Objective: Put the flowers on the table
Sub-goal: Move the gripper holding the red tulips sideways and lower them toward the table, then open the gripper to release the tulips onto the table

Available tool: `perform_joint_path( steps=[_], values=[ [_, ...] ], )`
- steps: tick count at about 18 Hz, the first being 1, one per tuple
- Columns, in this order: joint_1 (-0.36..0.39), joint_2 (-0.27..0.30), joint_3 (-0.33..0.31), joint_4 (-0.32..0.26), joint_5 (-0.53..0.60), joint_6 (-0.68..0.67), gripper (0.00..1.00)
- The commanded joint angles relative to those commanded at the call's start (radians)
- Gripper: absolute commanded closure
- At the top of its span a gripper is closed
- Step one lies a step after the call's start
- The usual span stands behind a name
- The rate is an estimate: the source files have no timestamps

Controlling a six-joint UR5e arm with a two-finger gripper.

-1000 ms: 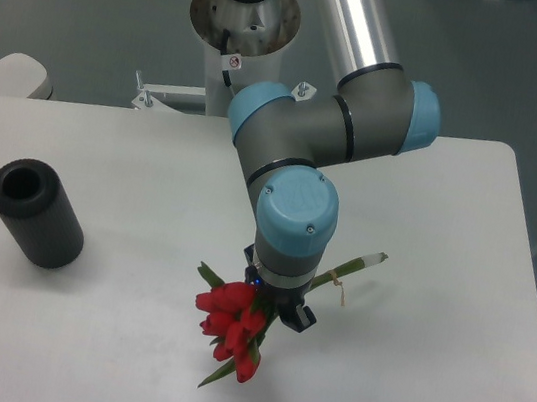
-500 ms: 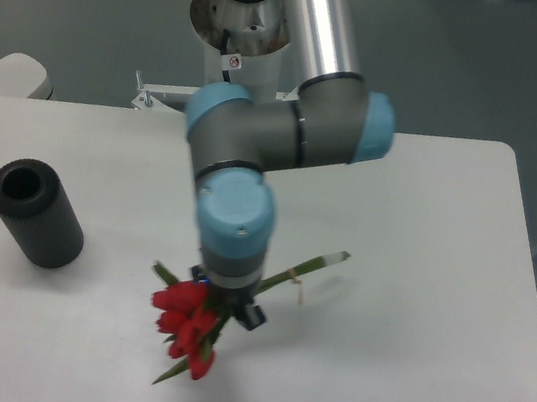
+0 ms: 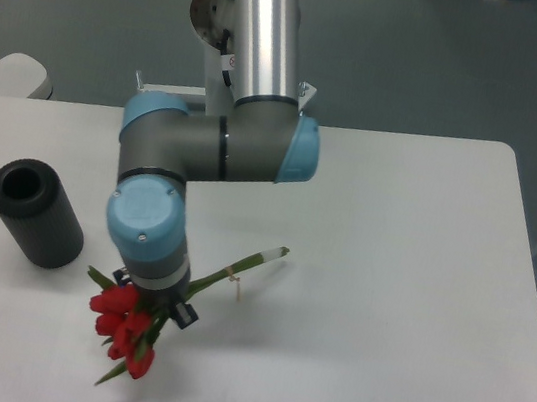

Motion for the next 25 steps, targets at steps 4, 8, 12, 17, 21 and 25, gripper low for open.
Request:
perform_joint_path(
  steps=[4, 8, 12, 17, 21, 25],
  values=[
    [-0.002, -0.008, 0.000, 0.020, -0.006, 0.000, 0.57],
    [-0.002, -0.015, 0.000, 0.032, -0.008, 0.005, 0.00],
    [0.004, -0.012, 0.005, 0.035, -0.003, 0.017, 0.00],
    [0.072, -0.002, 0.014, 0.035, -0.002, 0.078, 0.00],
    [0.144, 0.003, 0.015, 0.035, -0.002, 0.172, 0.00],
    [0.234, -0.006, 0.024, 0.043, -0.003, 0.328, 0.00]
  ],
)
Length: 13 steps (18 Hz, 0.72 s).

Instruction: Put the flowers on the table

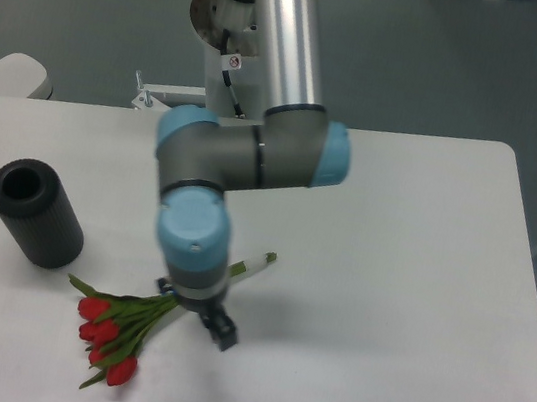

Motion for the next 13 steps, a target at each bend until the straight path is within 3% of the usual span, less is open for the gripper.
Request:
perform_joint_path(
  steps=[8, 13],
  values=[
    [0.149, -0.037, 0.037, 0.000, -0.002, 0.276, 0.00],
    [0.152, -0.043, 0.041, -0.001, 0.005, 0.293, 0.00]
  ],
)
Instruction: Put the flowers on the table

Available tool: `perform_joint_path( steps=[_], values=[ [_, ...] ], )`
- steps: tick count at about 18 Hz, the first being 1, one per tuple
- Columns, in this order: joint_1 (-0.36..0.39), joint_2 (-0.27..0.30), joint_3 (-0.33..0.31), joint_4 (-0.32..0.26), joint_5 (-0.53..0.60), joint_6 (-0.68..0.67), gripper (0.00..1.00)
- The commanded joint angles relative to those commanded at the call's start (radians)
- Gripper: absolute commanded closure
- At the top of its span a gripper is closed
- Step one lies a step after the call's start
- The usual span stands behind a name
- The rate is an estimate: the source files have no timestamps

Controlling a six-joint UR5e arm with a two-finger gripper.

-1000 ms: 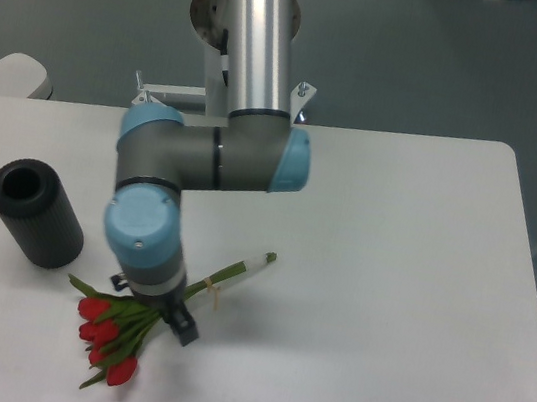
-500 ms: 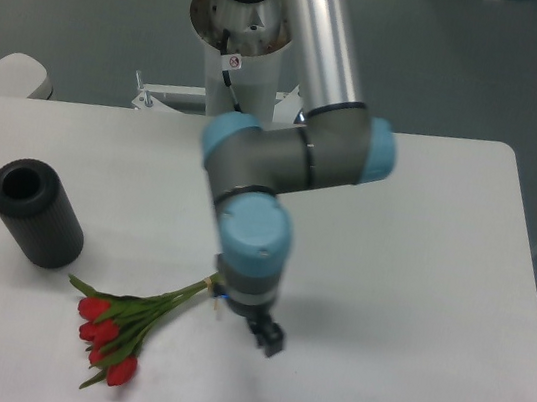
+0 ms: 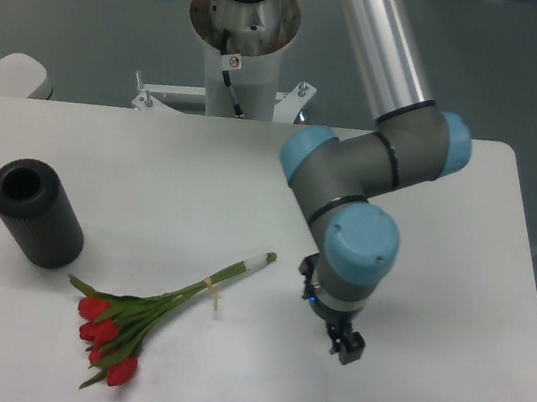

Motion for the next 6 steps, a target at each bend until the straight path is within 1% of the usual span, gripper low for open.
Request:
perform_joint_path(
  steps=[6],
  values=[
    [-0.003, 0.000, -0.006, 0.006, 0.002, -0.005, 0.00]
  ],
)
